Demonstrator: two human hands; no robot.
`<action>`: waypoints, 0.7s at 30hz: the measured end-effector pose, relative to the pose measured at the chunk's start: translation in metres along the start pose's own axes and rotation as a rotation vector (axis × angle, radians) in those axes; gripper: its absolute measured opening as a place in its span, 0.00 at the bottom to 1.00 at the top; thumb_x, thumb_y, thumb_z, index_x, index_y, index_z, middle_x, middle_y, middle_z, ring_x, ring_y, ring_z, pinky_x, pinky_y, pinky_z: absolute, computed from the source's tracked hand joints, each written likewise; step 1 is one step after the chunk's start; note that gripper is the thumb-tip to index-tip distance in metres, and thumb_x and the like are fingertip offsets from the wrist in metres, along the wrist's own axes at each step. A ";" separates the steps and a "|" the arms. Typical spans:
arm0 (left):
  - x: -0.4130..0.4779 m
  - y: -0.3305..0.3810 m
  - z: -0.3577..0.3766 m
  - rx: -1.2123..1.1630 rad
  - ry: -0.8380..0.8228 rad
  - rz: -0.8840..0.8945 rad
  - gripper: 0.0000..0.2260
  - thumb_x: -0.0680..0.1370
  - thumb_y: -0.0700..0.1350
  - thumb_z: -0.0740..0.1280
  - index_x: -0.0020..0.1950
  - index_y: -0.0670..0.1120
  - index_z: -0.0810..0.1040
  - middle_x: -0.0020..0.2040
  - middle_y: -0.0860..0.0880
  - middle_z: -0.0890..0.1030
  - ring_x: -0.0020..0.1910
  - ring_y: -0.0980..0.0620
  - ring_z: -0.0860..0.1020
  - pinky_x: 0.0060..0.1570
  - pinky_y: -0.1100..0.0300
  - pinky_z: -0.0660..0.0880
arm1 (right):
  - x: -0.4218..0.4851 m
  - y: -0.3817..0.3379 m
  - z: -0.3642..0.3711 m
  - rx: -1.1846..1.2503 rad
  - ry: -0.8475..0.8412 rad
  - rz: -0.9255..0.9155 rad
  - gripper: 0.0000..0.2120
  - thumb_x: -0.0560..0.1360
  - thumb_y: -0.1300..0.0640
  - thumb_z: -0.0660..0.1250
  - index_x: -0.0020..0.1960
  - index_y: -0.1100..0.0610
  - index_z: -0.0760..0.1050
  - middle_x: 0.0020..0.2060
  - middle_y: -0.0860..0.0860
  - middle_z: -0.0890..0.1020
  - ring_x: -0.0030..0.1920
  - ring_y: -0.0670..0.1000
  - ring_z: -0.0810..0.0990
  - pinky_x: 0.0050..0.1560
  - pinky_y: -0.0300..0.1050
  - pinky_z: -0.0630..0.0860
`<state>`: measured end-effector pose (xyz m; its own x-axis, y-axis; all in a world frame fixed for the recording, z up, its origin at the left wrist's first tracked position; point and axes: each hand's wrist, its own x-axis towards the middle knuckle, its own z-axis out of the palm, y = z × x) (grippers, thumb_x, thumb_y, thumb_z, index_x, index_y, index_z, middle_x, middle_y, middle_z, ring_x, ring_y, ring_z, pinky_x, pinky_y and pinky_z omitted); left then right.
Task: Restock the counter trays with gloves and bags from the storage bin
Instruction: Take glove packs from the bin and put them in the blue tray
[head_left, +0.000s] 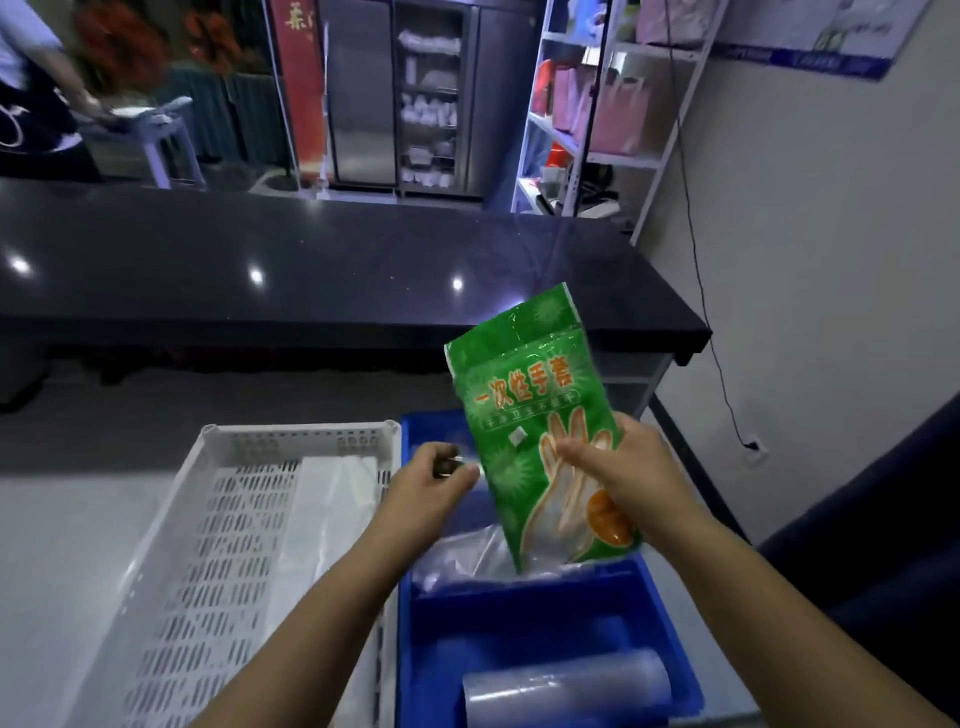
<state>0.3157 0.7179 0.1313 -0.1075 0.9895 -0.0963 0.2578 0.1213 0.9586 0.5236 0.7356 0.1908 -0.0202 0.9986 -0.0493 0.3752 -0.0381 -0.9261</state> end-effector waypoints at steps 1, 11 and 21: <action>0.013 -0.004 -0.002 0.160 0.021 0.019 0.14 0.75 0.47 0.68 0.59 0.46 0.75 0.52 0.49 0.80 0.50 0.50 0.79 0.52 0.54 0.76 | 0.009 -0.001 -0.007 -0.104 0.036 -0.027 0.08 0.68 0.55 0.74 0.45 0.53 0.79 0.38 0.51 0.85 0.40 0.51 0.84 0.44 0.49 0.80; 0.103 -0.032 0.039 0.920 -0.342 0.168 0.19 0.75 0.48 0.64 0.67 0.52 0.71 0.65 0.48 0.73 0.63 0.46 0.71 0.57 0.54 0.70 | 0.045 0.006 -0.068 -0.919 0.223 -0.088 0.09 0.69 0.45 0.70 0.40 0.48 0.74 0.29 0.44 0.74 0.30 0.48 0.73 0.27 0.39 0.62; 0.130 -0.044 0.067 1.010 -0.367 -0.033 0.24 0.71 0.51 0.70 0.66 0.51 0.69 0.62 0.48 0.71 0.58 0.45 0.72 0.50 0.55 0.70 | 0.070 0.040 -0.097 -0.956 0.119 -0.141 0.15 0.68 0.44 0.71 0.32 0.44 0.66 0.26 0.42 0.71 0.29 0.44 0.71 0.25 0.38 0.59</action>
<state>0.3547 0.8469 0.0585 0.1222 0.9273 -0.3539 0.9523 -0.0091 0.3049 0.6274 0.8075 0.1867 -0.0486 0.9909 0.1252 0.9717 0.0759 -0.2235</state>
